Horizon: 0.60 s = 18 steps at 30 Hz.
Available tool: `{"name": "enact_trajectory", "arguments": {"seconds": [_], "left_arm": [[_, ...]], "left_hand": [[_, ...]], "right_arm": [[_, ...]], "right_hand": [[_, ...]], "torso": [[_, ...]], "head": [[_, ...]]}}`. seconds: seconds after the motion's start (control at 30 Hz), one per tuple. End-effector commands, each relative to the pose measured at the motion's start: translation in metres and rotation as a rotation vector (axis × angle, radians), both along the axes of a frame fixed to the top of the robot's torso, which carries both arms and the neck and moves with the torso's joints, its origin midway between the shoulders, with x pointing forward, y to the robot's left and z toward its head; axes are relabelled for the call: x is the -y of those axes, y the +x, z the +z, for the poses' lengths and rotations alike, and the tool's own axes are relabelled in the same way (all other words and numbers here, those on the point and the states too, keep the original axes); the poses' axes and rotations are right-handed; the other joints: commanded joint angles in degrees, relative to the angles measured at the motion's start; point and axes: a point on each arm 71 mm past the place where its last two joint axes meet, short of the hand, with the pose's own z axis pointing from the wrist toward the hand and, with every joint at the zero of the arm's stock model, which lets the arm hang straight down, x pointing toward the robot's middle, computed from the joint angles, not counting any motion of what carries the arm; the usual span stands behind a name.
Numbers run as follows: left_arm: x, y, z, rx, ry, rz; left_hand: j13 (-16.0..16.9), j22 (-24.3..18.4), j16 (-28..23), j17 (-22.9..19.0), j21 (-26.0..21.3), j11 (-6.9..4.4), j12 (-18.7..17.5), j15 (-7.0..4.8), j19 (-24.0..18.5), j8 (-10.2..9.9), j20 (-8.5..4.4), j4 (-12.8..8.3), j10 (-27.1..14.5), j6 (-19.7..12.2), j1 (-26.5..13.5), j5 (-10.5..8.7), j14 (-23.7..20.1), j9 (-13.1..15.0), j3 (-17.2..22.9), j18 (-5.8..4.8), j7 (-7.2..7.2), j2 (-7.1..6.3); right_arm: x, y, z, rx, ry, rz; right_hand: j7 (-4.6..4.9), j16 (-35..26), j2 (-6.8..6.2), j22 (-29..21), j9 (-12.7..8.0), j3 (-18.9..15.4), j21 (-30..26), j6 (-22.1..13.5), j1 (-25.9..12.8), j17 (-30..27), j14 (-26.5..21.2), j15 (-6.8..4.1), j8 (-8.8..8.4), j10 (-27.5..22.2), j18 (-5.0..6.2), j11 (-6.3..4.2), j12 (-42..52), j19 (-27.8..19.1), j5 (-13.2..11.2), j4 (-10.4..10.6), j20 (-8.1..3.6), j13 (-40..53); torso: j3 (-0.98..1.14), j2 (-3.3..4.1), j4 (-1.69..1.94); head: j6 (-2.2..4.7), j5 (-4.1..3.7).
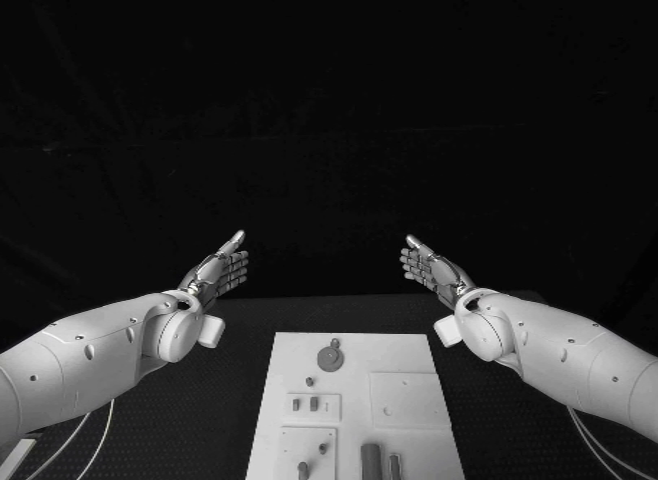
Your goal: Assemble the parts on the task board
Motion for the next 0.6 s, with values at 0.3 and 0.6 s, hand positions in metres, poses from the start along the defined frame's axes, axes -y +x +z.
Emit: {"name": "enact_trajectory", "arguments": {"seconds": [0.3,0.6], "left_arm": [[0.051,-0.050,-0.017,0.075,-0.106,0.102],[0.083,-0.098,-0.019,0.098,-0.162,0.171]], "left_hand": [[-2.44,-12.32,-4.28,-8.43,-1.10,-2.38,-1.14,-2.87,-12.31,-3.80,-1.23,4.07,-14.98,-12.28,-16.42,-1.15,-11.88,-8.03,-7.17,-0.44,-2.38,1.32],[-2.44,-12.32,-4.28,-8.43,-1.10,-2.38,-1.14,-2.87,-12.31,-3.80,-1.23,4.07,-14.98,-12.28,-16.42,-1.15,-11.88,-8.03,-7.17,-0.44,-2.38,1.32]], "right_arm": [[-0.025,-0.039,-0.001,0.054,0.131,-0.115],[-0.045,-0.090,0.000,0.039,0.217,-0.213]], "right_hand": [[-3.24,-6.80,0.39,-34.08,-10.03,-9.96,-3.77,-12.81,-14.50,-6.73,-11.10,-3.30,-2.60,-15.06,-2.33,-2.85,-3.49,-8.17,-5.22,4.40,-3.23,-4.14],[-3.24,-6.80,0.39,-34.08,-10.03,-9.96,-3.77,-12.81,-14.50,-6.73,-11.10,-3.30,-2.60,-15.06,-2.33,-2.85,-3.49,-8.17,-5.22,4.40,-3.23,-4.14]], "torso": [[-1.49,-5.43,-0.74],[-1.53,-5.57,-0.76]], "head": [[-4.08,0.22],[-4.19,0.23]]}}
